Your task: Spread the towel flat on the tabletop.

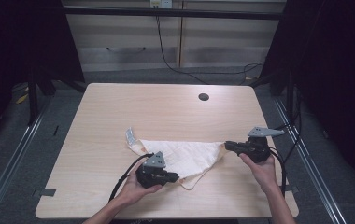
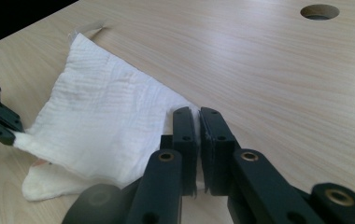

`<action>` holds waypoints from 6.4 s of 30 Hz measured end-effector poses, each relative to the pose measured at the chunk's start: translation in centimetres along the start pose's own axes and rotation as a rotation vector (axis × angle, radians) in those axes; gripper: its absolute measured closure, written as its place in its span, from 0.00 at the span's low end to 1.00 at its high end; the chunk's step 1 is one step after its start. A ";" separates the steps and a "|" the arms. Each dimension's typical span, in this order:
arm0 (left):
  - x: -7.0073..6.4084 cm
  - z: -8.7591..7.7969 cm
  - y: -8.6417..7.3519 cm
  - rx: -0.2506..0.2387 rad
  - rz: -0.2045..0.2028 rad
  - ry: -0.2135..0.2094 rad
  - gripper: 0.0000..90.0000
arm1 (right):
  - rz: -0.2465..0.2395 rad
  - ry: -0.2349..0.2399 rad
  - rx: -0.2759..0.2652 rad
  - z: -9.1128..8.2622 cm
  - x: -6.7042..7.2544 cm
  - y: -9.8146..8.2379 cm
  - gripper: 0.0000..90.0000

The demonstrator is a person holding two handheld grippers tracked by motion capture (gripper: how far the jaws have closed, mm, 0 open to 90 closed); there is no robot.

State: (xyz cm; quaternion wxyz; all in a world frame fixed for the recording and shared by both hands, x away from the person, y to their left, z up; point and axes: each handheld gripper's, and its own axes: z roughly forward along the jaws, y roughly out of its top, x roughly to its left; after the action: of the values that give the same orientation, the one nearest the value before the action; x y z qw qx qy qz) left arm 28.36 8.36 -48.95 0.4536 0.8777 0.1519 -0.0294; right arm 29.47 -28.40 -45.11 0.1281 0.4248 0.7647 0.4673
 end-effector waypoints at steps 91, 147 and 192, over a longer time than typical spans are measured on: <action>7.2 -12.7 0.2 -0.257 -0.232 0.255 0.96 | -0.081 0.046 -0.031 0.6 2.0 5.1 0.96; 9.5 -8.2 -6.2 -0.017 -0.280 0.288 0.85 | -0.105 0.110 0.285 10.2 2.7 -0.1 0.92; 8.3 -7.6 -5.9 -0.007 -0.250 0.271 0.79 | 0.005 -0.061 0.142 11.4 -3.0 2.2 0.75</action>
State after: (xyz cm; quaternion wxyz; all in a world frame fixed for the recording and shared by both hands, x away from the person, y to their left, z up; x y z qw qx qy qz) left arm 33.92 19.66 -50.76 0.4249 0.8463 0.3195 0.0336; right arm 39.26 -23.33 -49.93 0.1196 0.4488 0.7906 0.3991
